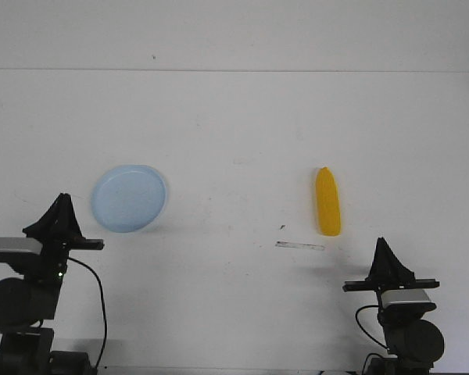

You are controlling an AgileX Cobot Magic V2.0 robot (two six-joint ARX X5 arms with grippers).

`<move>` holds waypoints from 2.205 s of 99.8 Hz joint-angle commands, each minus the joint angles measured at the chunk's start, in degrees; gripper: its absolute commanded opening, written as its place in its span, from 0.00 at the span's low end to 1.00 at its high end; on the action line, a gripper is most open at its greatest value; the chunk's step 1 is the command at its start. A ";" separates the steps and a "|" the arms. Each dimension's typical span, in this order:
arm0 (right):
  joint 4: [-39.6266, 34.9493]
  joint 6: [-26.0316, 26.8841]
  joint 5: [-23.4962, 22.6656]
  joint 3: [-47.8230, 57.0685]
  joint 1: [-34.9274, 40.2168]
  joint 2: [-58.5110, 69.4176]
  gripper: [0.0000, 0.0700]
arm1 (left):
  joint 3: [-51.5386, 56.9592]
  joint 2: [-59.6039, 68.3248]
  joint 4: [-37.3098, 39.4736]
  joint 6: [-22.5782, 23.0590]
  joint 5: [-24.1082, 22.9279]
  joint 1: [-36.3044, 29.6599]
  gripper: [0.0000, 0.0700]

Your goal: Place corn on plate with both arms

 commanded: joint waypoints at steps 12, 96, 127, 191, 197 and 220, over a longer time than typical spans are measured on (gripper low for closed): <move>0.57 -0.28 -0.04 -0.07 0.04 -0.04 0.02 | 7.50 13.64 -0.90 -0.48 0.13 -0.07 0.00; 0.57 -0.28 -0.04 -0.07 0.04 -0.04 0.02 | 33.97 52.81 -41.90 -12.57 24.63 14.60 0.00; 0.57 -0.28 -0.04 -0.07 0.04 -0.04 0.02 | 33.86 59.36 -44.28 -12.52 29.64 24.33 0.15; 0.57 -0.28 -0.04 -0.07 0.04 -0.04 0.02 | 33.75 67.89 -42.75 -11.61 29.64 22.75 0.31; 0.57 -0.28 -0.04 -0.07 0.04 -0.04 0.02 | 33.75 68.43 -42.71 -11.61 29.62 22.25 0.31; 0.57 -0.28 -0.02 -0.07 0.04 -0.04 0.02 | 33.75 69.42 -41.90 -11.58 29.62 20.59 0.29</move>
